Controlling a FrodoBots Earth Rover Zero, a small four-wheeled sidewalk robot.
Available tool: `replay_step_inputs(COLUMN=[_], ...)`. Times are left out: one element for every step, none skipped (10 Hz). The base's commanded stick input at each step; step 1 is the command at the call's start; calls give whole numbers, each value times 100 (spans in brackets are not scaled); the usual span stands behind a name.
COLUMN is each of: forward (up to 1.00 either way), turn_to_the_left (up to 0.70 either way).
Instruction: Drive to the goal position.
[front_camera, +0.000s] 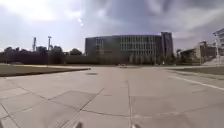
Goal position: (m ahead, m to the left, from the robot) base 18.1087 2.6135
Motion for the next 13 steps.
replay_step_inputs(forward=[0,0,0,0,70,70,70,70,70,70,70,70,70], turn_to_the_left=[0,0,0,0,-1,-1,-1,-1,-1,-1,-1,-1,-1])
